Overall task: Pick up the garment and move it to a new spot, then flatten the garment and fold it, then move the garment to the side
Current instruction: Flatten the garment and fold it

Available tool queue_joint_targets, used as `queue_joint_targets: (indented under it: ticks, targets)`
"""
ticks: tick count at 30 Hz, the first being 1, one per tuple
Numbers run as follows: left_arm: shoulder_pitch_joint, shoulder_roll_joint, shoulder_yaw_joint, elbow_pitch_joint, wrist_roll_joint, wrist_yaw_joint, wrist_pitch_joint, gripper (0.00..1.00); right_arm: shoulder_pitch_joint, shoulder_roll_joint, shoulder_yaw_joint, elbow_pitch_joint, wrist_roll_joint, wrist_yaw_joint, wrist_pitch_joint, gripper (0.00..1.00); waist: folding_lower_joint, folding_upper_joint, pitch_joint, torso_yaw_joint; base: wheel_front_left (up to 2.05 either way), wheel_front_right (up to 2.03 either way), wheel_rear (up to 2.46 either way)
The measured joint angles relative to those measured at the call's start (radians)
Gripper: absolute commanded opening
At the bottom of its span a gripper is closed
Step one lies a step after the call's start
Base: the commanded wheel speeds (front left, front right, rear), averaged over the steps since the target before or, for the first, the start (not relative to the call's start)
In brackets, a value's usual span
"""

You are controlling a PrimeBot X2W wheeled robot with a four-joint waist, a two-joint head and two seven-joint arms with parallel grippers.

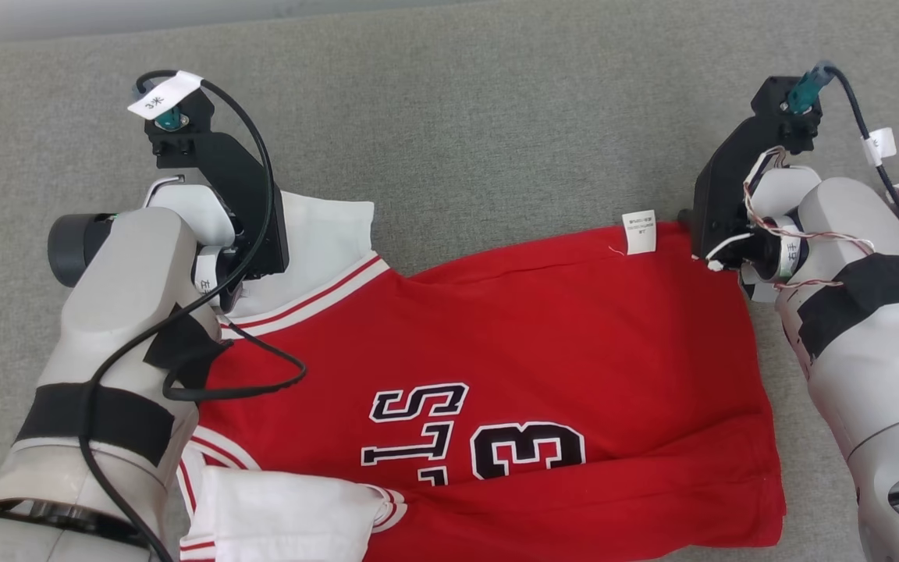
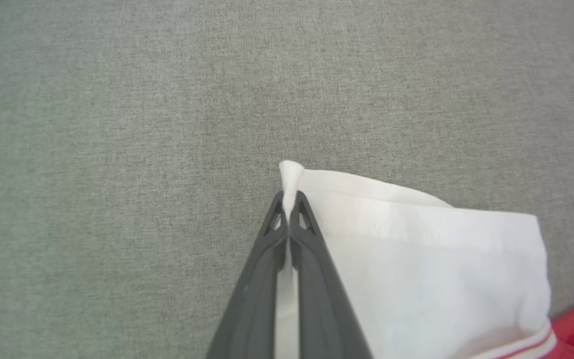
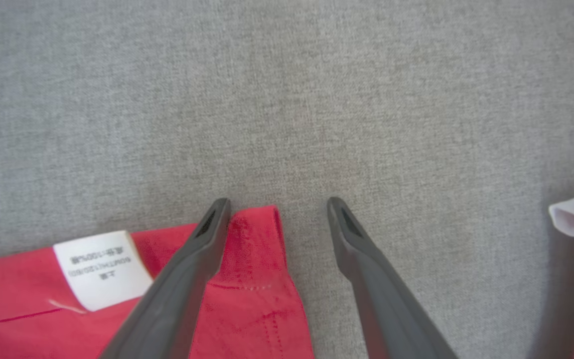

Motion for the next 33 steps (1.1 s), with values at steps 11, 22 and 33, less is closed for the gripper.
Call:
queue_joint_targets:
  ticks: [11, 22, 33]
  targets:
    - [0.0, -0.005, -0.005, 0.015, -0.003, -0.009, -0.016, 0.0, 0.025, 0.004, -0.002, 0.007, 0.007, -0.003, -0.009, 0.97, 0.0, 0.0, -0.012, -0.013, 0.0, 0.0, 0.0]
    - [0.0, -0.006, -0.007, 0.035, -0.012, -0.01, -0.032, 0.0, 0.014, 0.015, -0.004, -0.01, 0.006, -0.016, -0.068, 1.0, 0.0, 0.0001, -0.015, -0.013, 0.0, 0.0, 0.0]
    - [0.001, -0.007, 0.0, 0.06, -0.032, -0.01, -0.042, 0.0, 0.0, 0.024, 0.019, -0.014, 0.005, -0.007, -0.085, 1.0, 0.0, 0.0, -0.047, -0.047, 0.0, 0.0, 0.0]
